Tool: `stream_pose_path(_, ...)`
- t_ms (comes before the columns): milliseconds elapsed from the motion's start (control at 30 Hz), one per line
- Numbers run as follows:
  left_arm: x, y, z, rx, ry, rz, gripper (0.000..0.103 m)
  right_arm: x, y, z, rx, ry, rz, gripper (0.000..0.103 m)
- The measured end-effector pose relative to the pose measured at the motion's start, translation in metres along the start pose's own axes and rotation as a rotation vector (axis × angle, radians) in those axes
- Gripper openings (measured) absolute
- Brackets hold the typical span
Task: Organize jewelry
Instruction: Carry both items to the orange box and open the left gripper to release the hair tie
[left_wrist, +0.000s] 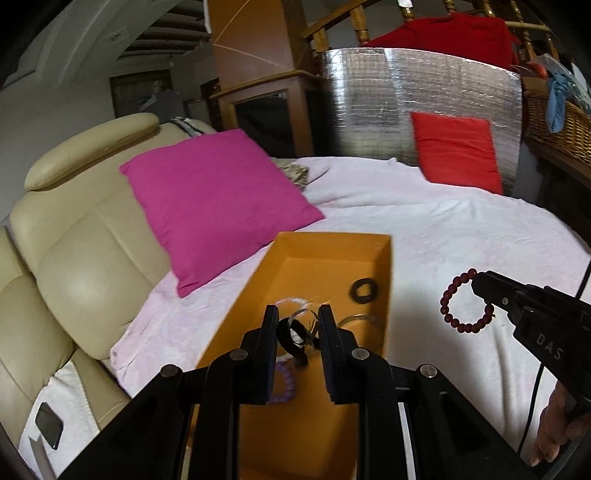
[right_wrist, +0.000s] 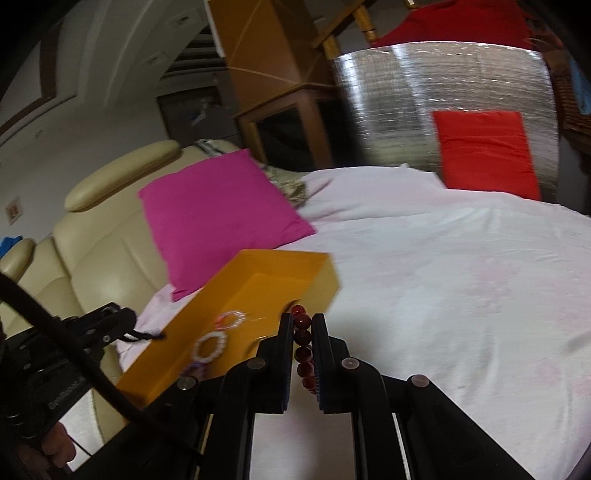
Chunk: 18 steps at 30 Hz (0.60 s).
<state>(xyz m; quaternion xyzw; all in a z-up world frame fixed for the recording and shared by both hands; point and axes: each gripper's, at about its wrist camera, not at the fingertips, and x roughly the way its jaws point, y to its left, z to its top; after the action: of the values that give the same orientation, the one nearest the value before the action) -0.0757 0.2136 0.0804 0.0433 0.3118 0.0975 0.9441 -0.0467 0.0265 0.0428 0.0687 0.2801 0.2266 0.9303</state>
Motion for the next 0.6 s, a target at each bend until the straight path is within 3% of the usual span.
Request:
stream_pose_path(300,0.016,0.041,-0.022,-0.033,0.054,0.082,0.022,0.012,0.047,-0.012,-0.054,0.023,0.111,0.011)
stream_pose_path(600,0.028,0.057,-0.038,-0.047,0.093,0.115,0.022,0.02,0.075,-0.027,-0.105,0.054,0.193,0.011)
